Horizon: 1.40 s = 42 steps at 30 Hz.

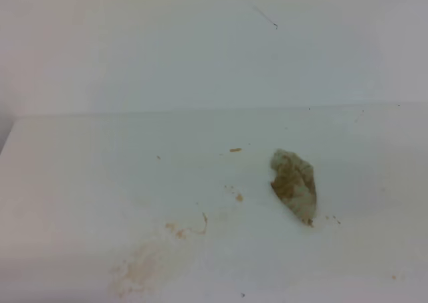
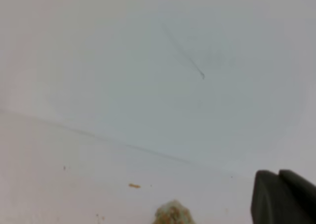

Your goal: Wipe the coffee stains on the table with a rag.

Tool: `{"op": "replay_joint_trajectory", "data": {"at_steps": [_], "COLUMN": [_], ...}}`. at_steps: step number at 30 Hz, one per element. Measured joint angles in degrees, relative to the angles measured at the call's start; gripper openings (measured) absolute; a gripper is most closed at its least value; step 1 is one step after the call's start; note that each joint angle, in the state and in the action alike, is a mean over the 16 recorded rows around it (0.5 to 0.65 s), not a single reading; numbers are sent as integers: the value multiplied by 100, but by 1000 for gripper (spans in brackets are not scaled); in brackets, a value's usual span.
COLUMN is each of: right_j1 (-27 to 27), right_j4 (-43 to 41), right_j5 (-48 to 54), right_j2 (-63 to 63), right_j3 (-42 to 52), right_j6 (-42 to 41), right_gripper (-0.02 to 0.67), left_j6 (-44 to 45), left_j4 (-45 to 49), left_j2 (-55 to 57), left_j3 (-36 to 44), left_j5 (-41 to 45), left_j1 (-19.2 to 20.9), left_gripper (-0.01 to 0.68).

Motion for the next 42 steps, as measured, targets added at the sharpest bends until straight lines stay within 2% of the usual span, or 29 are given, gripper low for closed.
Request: {"op": "replay_joint_trajectory", "data": {"at_steps": [11,17,23,32,42], "right_j1": [-286,-804,-1418,-2084,-2447], "right_j4": [0,0,0,0,0], "right_j5": [-262,140,878,1704,1932], "right_j2": [-1351,-2426,-3171,-3450,-3450], "right_j3": [1073,1655,1853,1850,1850], "right_j6": [0,0,0,0,0], "right_gripper": [3,3,3,3,3], "left_j6": [0,0,0,0,0], "left_j4": [0,0,0,0,0], "left_j2": [0,0,0,0,0], "left_j3": [0,0,0,0,0], "left_j5": [0,0,0,0,0], "left_j1": [0,0,0,0,0], "left_gripper": [1,1,1,1,1]}}
